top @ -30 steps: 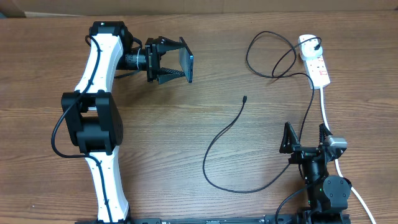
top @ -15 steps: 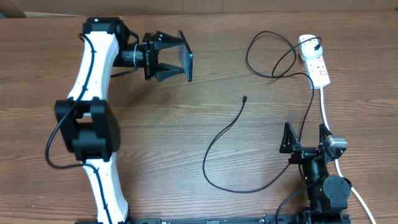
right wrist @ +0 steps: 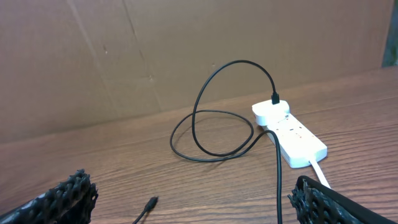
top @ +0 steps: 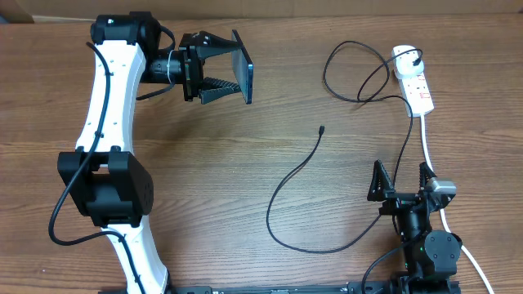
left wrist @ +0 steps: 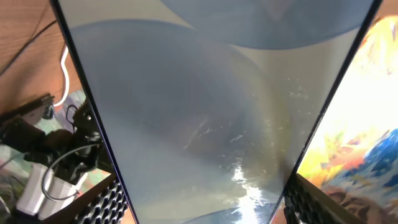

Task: Plug charger to phone and switch on socket

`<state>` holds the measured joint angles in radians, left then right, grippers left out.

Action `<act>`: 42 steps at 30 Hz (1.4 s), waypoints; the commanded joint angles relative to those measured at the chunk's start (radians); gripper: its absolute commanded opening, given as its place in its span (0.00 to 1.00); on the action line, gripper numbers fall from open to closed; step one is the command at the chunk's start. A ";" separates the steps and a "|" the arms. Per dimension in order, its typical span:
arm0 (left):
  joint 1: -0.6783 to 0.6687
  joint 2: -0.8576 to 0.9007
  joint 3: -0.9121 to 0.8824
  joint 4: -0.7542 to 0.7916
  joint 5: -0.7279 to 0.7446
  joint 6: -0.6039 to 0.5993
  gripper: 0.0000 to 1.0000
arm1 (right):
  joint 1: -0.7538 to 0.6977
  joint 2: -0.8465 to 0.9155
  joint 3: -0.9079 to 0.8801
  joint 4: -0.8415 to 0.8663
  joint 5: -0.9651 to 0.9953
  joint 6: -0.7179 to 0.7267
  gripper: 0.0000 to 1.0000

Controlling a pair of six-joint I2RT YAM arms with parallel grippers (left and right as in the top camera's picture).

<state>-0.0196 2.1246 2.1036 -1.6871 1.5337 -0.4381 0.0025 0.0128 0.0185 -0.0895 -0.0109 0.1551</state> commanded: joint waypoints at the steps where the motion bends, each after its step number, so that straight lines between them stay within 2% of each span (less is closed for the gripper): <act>1: 0.004 -0.025 0.020 -0.003 0.049 -0.066 0.61 | 0.000 -0.010 -0.010 0.005 0.010 -0.007 1.00; 6: 0.020 -0.025 0.020 -0.003 0.048 -0.089 0.60 | 0.000 -0.010 -0.011 0.005 0.010 -0.007 1.00; 16: 0.047 -0.025 0.020 -0.003 0.049 -0.033 0.59 | 0.000 -0.010 -0.010 0.005 0.010 -0.007 1.00; 28: 0.045 -0.025 0.020 -0.003 0.049 -0.030 0.59 | 0.000 -0.010 -0.011 0.005 0.010 -0.007 1.00; 31: 0.043 -0.025 0.020 -0.003 0.048 -0.029 0.59 | 0.003 -0.010 -0.010 0.021 -0.145 0.161 1.00; 37: 0.043 -0.025 0.020 -0.003 0.048 -0.029 0.59 | 0.003 -0.010 -0.011 0.034 -0.727 0.660 1.00; 38: 0.043 -0.025 0.020 -0.003 0.048 -0.029 0.58 | 0.003 -0.010 -0.011 0.044 -0.755 0.715 1.00; 39: 0.042 -0.025 0.020 -0.003 0.049 -0.027 0.57 | 0.003 -0.010 -0.011 0.089 -0.750 0.852 1.00; 42: 0.035 -0.025 0.020 -0.003 0.048 -0.026 0.56 | 0.003 -0.010 -0.011 0.161 -0.751 0.985 1.00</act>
<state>0.0242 2.1246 2.1036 -1.6871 1.5337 -0.4942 0.0025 0.0124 0.0185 0.0235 -0.6189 0.8360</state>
